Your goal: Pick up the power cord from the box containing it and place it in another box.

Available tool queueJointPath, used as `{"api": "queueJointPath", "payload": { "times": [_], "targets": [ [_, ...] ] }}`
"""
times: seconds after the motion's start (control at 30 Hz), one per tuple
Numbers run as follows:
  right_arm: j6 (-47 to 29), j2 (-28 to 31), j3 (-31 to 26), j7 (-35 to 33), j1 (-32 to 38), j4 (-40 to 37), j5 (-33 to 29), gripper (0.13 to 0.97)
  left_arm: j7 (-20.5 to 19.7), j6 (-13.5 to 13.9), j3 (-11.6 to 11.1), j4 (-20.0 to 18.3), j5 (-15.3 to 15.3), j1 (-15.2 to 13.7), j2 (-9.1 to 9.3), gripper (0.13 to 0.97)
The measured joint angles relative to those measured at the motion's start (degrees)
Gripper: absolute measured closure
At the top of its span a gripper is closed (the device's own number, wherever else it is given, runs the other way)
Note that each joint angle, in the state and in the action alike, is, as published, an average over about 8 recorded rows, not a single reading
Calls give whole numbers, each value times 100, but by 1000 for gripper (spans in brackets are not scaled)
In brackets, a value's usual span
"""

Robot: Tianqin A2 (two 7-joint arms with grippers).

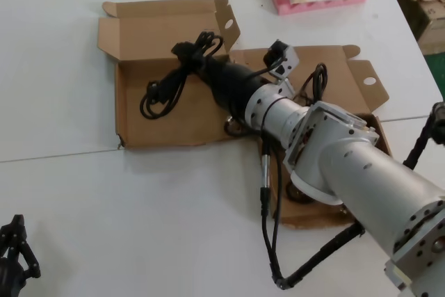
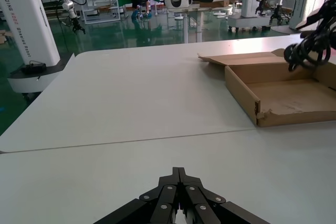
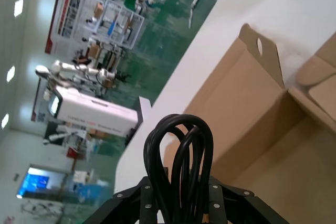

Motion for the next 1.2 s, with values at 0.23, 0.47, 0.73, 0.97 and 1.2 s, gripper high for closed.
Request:
{"api": "queueJointPath", "payload": {
  "times": [0.23,0.47,0.73,0.97,1.2],
  "targets": [
    [264,-9,-657,0,-65,177,160,836,0,0,0,0,0,0,0,934],
    [531,-10,-985,0,-114,286,184,726,0,0,0,0,0,0,0,934],
    [692,-11,-889,0,-111,243,188,560,0,0,0,0,0,0,0,934],
    [851,-11,-806,0,-96,297,188,452,0,0,0,0,0,0,0,934],
    [941,-11,-466,0,-149,419,-40,322,0,0,0,0,0,0,0,934]
  ]
}}
